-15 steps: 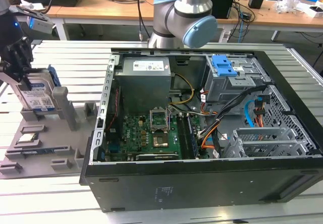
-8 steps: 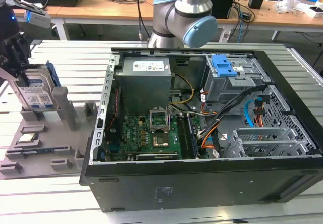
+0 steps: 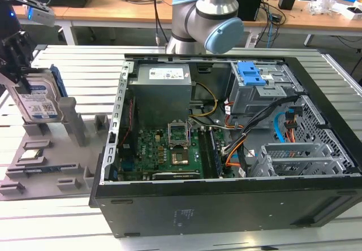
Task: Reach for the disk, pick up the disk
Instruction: 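Pick up the disk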
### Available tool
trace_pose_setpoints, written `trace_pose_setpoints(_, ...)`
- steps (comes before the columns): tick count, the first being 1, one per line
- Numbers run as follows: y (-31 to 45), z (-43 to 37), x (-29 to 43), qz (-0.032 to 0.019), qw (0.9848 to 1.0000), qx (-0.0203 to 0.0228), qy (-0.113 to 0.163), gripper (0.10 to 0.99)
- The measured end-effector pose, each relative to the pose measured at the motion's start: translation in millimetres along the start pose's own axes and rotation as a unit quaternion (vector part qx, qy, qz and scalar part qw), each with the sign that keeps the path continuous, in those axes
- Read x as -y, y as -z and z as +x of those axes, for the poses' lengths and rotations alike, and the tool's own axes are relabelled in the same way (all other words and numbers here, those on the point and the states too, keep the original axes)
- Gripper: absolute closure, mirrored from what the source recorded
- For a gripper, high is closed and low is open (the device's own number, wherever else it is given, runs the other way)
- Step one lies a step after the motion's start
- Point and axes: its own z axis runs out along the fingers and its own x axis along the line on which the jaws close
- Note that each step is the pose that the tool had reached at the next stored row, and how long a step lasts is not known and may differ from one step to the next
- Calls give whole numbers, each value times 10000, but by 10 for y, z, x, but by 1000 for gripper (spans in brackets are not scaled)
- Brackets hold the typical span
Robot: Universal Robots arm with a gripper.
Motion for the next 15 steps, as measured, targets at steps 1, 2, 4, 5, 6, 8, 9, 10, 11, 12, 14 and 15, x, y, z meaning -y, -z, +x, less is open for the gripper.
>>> trace_pose_setpoints(1, 27, 1, 0, 0, 10000, 0, 0, 725)
trace_pose_setpoints(2, 43, 1, 0, 0, 10000, 0, 0, 725)
trace_pose_setpoints(4, 75, 2, 0, 0, 10000, 0, 0, 725)
trace_pose_setpoints(5, 85, 3, 0, 0, 10000, 0, 0, 725)
trace_pose_setpoints(6, 98, 3, 1, 0, 10000, 0, 0, 725)
trace_pose_setpoints(8, 123, 4, 1, 0, 10000, 0, 0, 725)
trace_pose_setpoints(9, 131, 4, 1, 0, 10000, 0, 0, 725)
trace_pose_setpoints(10, 150, 5, 2, 0, 10000, 0, 0, 725)
trace_pose_setpoints(11, 162, 5, 2, 0, 10000, 0, 0, 725)
trace_pose_setpoints(12, 185, 5, 3, 0, 10000, 0, 0, 725)
trace_pose_setpoints(14, 214, 7, 4, 0, 10000, 0, 0, 725)
trace_pose_setpoints(15, 223, 7, 4, 0, 10000, 0, 0, 725)
